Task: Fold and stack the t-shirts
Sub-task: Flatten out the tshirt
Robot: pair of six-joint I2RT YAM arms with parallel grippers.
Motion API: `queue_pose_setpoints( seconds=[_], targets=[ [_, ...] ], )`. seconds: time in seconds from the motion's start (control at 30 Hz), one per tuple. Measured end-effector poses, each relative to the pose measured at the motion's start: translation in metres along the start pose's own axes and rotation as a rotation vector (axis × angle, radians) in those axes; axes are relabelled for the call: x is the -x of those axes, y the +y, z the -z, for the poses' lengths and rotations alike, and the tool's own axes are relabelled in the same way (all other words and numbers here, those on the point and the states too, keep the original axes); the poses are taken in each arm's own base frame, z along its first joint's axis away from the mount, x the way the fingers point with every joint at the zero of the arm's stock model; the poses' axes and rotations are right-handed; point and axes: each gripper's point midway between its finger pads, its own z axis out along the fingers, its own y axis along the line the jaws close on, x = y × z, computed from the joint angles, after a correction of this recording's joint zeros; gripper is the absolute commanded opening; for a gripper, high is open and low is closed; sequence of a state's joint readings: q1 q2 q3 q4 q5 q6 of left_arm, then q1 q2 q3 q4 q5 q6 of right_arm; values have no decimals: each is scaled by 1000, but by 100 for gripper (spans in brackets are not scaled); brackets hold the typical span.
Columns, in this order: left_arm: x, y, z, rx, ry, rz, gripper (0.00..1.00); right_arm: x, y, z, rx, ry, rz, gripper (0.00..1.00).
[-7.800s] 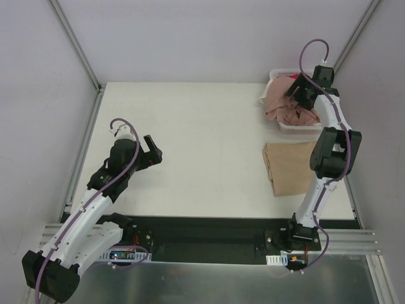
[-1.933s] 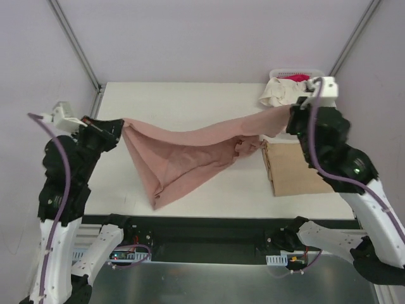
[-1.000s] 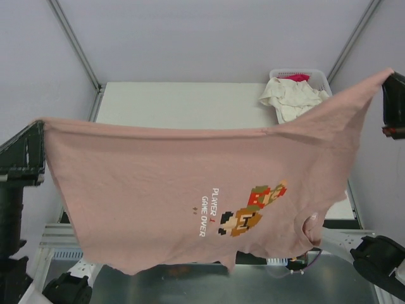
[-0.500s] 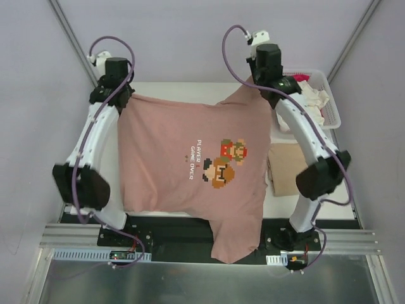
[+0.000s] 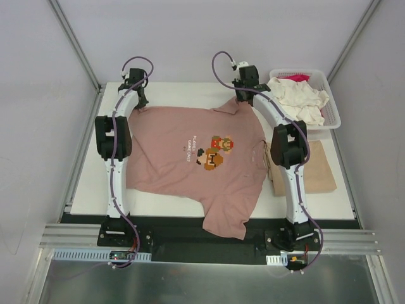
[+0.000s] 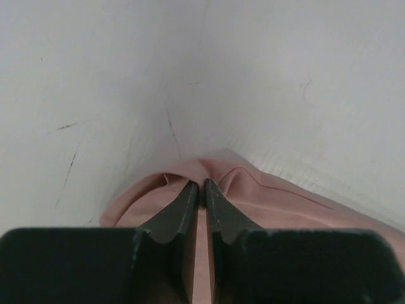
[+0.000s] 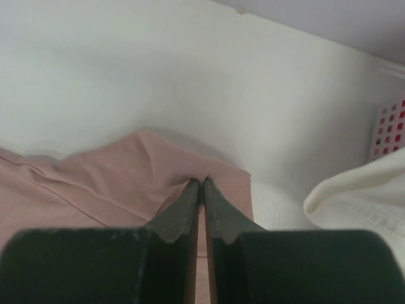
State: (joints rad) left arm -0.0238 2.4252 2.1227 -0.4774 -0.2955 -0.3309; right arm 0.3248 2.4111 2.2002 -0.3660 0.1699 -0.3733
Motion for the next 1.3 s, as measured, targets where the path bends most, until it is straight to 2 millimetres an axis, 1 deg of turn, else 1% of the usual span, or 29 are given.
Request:
queue_pose_setpoints(
  seconds=[0.1, 0.2, 0.27, 0.3, 0.33, 0.37, 0.4, 0.43, 0.47, 0.53, 0.57, 0.63, 0.7, 0.73, 0.77, 0.8, 0.87, 0.9, 0.97, 1.0, 1.03, 1.1, 1.13, 1.17, 1.2, 1.27, 1.3],
  targets=[
    [11, -5, -2, -32, -18, 4, 9, 14, 1, -2, 26, -56, -35, 10],
    [18, -7, -1, -43, -38, 11, 11, 21, -2, -5, 26, -90, -55, 11],
    [21, -3, -3, -40, -43, 19, 23, 25, -5, -7, 18, -108, -61, 13],
    [22, -2, -5, -39, -45, 22, 32, 27, -7, -8, 11, -119, -66, 15],
    [22, 0, -7, -37, -45, 24, 45, 29, -9, -10, 4, -128, -70, 19],
    [23, 3, -10, -33, -46, 28, 82, 32, -11, -13, -3, -142, -77, 25],
    [24, 5, -13, -30, -48, 36, 98, 35, -13, -16, -9, -157, -84, 39],
    [25, 8, -16, -26, -48, 34, 99, 38, -14, -20, -15, -170, -94, 46],
    [25, 9, -19, -26, -49, 43, 100, 41, -16, -25, -21, -187, -103, 57],
    [27, 13, -24, -29, -47, 56, 99, 44, -20, -33, -34, -205, -121, 65],
    [26, 13, -25, -36, -43, 58, 99, 44, -23, -35, -40, -208, -128, 72],
    [28, 15, -25, -45, -41, 64, 99, 41, -24, -37, -41, -202, -133, 81],
    [30, 13, -20, -64, -41, 70, 99, 39, -24, -34, -29, -195, -135, 99],
    [29, 13, -16, -72, -39, 72, 99, 37, -23, -30, -21, -188, -135, 97],
    [27, 13, -9, -81, -30, 75, 99, 31, -19, -24, -7, -171, -127, 97],
    [25, 15, 5, -86, -24, 89, 99, 28, -16, -18, 2, -156, -121, 97],
    [24, 18, 25, -97, -20, 101, 99, 25, -7, 3, 22, -133, -110, 97],
    [26, 20, 43, -111, -28, 121, 99, 24, 0, 15, 38, -129, -110, 97],
    [20, 28, 81, -129, -27, 154, 99, 24, 14, 43, 71, -121, -118, 97],
    [18, 31, 102, -148, -40, 181, 99, 23, 24, 59, 102, -123, -132, 97],
    [13, 35, 118, -159, -50, 204, 99, 18, 34, 78, 139, -114, -146, 97],
    [-8, 46, 158, -183, -45, 251, 99, 9, 53, 107, 203, -104, -173, 97],
    [-22, 51, 172, -195, -40, 274, 99, 0, 63, 124, 238, -94, -186, 97],
    [-36, 56, 182, -196, -26, 289, 99, -11, 71, 138, 263, -76, -196, 97],
    [-57, 62, 190, -201, -6, 319, 99, -22, 80, 150, 284, -62, -203, 97],
    [-99, 72, 195, -187, 63, 352, 99, -50, 93, 168, 314, -13, -208, 97],
    [-119, 76, 193, -174, 104, 365, 99, -66, 101, 174, 325, 17, -211, 97]
  ],
)
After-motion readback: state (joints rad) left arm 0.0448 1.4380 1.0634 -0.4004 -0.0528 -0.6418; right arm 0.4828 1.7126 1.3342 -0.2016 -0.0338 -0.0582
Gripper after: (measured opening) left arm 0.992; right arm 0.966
